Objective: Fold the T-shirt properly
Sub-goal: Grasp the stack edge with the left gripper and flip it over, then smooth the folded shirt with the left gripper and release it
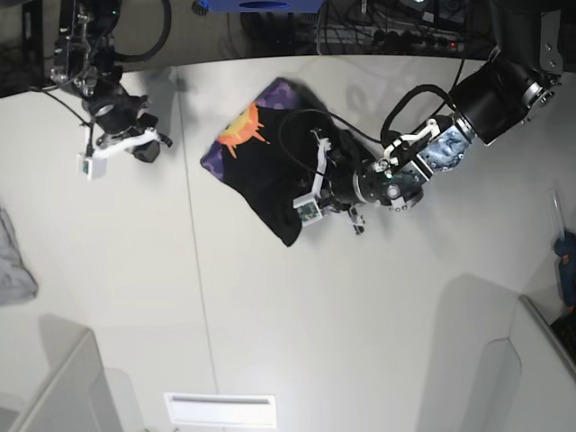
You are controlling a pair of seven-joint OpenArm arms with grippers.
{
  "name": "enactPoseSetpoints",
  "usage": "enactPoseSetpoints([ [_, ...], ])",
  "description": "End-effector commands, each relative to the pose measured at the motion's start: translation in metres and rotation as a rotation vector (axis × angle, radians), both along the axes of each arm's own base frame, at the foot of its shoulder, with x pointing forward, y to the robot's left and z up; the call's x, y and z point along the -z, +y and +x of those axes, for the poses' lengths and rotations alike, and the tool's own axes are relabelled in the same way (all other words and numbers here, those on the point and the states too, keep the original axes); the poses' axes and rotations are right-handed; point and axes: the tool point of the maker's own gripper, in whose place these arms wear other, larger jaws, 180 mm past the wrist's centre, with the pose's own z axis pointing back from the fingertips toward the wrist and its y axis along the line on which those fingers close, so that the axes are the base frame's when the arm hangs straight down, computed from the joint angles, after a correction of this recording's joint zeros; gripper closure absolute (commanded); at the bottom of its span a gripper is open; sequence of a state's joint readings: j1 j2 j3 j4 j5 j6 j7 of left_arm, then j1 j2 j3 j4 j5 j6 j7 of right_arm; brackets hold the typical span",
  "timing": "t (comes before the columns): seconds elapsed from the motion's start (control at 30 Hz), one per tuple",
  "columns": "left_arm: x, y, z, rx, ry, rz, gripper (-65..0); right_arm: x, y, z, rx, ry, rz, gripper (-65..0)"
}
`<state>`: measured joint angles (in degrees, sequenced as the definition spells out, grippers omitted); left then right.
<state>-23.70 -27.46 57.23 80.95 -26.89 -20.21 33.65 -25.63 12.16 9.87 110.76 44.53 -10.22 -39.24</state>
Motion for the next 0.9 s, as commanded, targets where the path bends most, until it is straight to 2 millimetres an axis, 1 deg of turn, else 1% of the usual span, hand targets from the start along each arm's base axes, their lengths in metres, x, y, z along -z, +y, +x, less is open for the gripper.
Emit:
enactPoseSetpoints([
  [0.0, 0.021, 0.031, -0.007, 0.045, 0.000, 0.186, 0.0, -0.009, -0.002, 0.004, -0.004, -0.037, -0.011, 0.0],
  [0.03, 0.022, 0.030, -0.008, 0.087, -0.021, 0.212, 0.0, -0.007, -0.001, 0.001, 0.000, -0.028, -0.004, 0.0],
  [0.07, 0.022, 0.024, -0.008, 0.130, -0.047, 0.229, 0.0, -0.005, 0.003, -0.002, 0.010, -0.022, 0.010, 0.0],
  [0.17, 0.024, 0.019, -0.005, 0.259, -0.131, 0.320, 0.0, -0.002, 0.001, -0.009, 0.077, -0.035, 0.027, 0.0],
  [0.27, 0.025, 0.013, -0.007, 0.386, -0.173, 0.385, 0.0, 0.001, 0.002, -0.013, 0.098, -0.037, 0.033, 0.0],
  [0.37, 0.024, 0.005, -0.008, 0.474, -0.197, 0.419, 0.0, 0.003, 0.005, -0.016, 0.116, -0.032, 0.049, 0.0],
  [0.43, 0.022, -0.003, -0.006, 0.501, -0.214, 0.423, 0.0, 0.006, 0.007, -0.022, 0.123, -0.018, 0.055, 0.0],
  [0.53, 0.020, -0.010, -0.005, 0.509, -0.228, 0.421, 0.0, 0.007, 0.007, -0.024, 0.124, -0.012, 0.056, 0.0],
  [0.6, 0.018, -0.017, -0.005, 0.512, -0.234, 0.407, 0.0, 0.008, 0.007, -0.025, 0.125, -0.008, 0.056, 0.0],
  [0.73, 0.017, -0.023, -0.006, 0.517, -0.236, 0.397, 0.0, 0.010, 0.008, -0.029, 0.123, 0.003, 0.057, 0.0],
  [0.87, 0.020, -0.031, -0.010, 0.528, -0.228, 0.327, 0.0, 0.011, 0.009, -0.030, 0.121, 0.007, 0.058, 0.0],
])
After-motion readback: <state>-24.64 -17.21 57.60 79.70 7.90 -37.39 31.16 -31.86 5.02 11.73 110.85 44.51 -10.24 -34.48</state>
